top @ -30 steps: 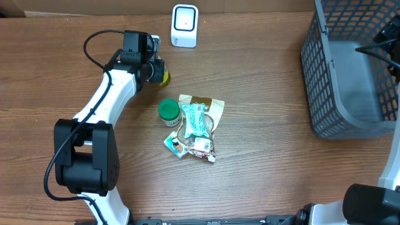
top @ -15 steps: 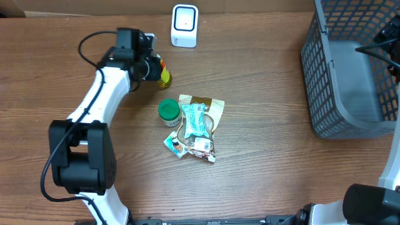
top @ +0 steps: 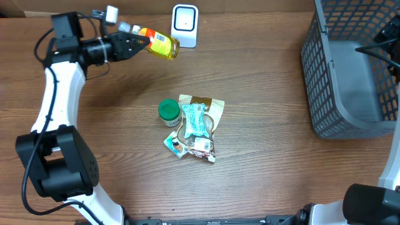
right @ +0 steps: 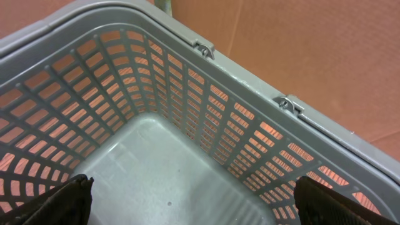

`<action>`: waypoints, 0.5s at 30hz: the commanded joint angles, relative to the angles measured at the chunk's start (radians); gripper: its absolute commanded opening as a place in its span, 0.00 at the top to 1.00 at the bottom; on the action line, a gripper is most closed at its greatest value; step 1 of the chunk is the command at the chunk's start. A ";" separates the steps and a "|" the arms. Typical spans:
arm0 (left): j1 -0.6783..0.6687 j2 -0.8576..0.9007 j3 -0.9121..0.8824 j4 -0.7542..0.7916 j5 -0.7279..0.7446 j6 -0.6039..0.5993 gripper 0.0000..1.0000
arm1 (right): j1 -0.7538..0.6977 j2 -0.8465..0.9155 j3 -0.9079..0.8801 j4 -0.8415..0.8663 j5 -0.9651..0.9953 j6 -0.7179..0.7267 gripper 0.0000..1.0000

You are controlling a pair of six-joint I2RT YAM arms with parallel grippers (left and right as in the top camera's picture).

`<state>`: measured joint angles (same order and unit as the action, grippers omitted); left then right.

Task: Scan the item barcode
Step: 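Lift the bottle with the left gripper and hold it before the scanner, then move the held bottle down toward the items at the table center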

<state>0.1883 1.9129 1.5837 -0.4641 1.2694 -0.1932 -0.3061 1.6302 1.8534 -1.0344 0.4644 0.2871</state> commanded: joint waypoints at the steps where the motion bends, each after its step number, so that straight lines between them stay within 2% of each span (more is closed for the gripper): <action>1: 0.008 -0.045 0.025 -0.019 0.313 -0.036 0.81 | 0.000 -0.001 0.005 0.003 0.014 -0.004 0.00; 9: -0.027 -0.045 0.022 -0.173 0.313 -0.030 0.84 | 0.000 -0.001 0.005 0.003 0.014 -0.004 0.00; 15: -0.067 -0.045 0.022 -0.309 0.314 0.082 0.85 | 0.000 -0.001 0.005 0.003 0.014 -0.004 0.00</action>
<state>0.1402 1.9095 1.5848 -0.7486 1.5196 -0.1844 -0.3061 1.6302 1.8534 -1.0336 0.4644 0.2871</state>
